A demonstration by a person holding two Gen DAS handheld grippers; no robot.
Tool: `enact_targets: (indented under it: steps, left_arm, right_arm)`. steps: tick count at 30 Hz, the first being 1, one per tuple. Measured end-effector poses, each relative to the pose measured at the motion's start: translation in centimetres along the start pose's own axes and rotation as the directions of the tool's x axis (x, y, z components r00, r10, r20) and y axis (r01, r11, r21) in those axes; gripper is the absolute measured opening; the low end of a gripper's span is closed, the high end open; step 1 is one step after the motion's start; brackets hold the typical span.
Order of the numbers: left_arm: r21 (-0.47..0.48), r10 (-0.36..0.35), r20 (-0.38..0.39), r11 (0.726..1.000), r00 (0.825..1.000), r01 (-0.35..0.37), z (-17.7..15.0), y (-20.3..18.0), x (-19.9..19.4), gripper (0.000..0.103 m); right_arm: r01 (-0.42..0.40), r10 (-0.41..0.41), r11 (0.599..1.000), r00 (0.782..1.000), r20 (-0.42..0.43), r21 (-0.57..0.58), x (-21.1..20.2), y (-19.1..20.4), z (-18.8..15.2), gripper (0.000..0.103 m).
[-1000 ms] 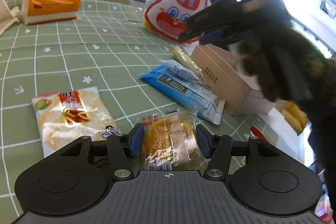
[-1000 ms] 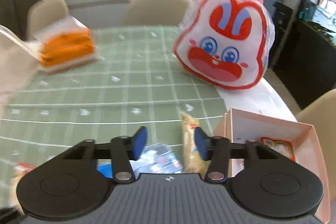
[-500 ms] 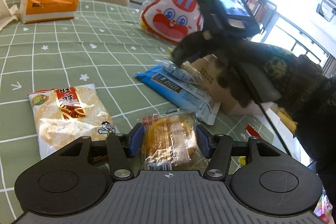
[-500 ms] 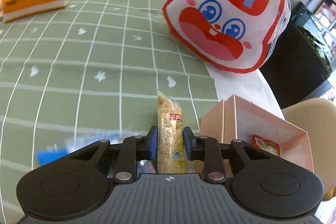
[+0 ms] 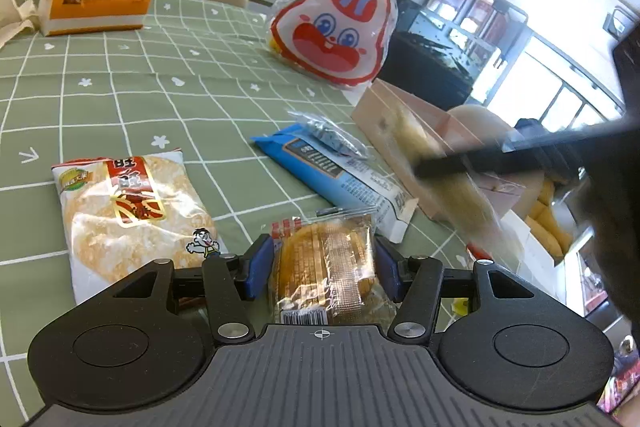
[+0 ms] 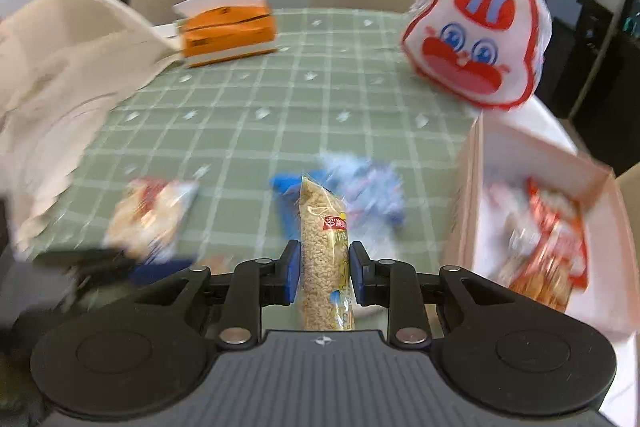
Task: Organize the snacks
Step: 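Grasp the yellow stick snack with the right tool, then lift the stick snack with the right tool while the left tool lifts the cake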
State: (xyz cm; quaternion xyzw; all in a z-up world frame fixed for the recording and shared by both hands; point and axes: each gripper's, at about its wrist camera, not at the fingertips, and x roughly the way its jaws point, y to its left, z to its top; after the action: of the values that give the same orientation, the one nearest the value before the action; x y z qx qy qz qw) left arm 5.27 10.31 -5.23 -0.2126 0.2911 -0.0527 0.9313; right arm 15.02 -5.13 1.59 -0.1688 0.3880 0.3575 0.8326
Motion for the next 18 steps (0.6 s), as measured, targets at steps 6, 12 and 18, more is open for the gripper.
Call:
enact_targets:
  steps: [6, 12, 18]
  left_arm:
    - [-0.005, -0.002, 0.000, 1.000, 1.000, 0.002, 0.0, 0.0, 0.1, 0.060]
    - [-0.005, -0.003, 0.000, 1.000, 1.000, 0.003, 0.0, 0.0, 0.1, 0.061]
    - [0.011, 0.007, 0.000, 1.000, 1.000, -0.007, 0.0, -0.2, 0.2, 0.061]
  right_arm:
    - [-0.047, 0.049, 0.998, 0.998, -0.043, 0.040, -0.6, 1.2, -5.3, 0.026]
    - [-0.021, 0.020, 1.000, 0.998, 0.054, 0.016, -1.9, 1.9, -9.1, 0.066]
    - [-0.061, 0.053, 0.993, 0.996, 0.078, 0.098, -1.5, 1.5, -12.1, 0.070]
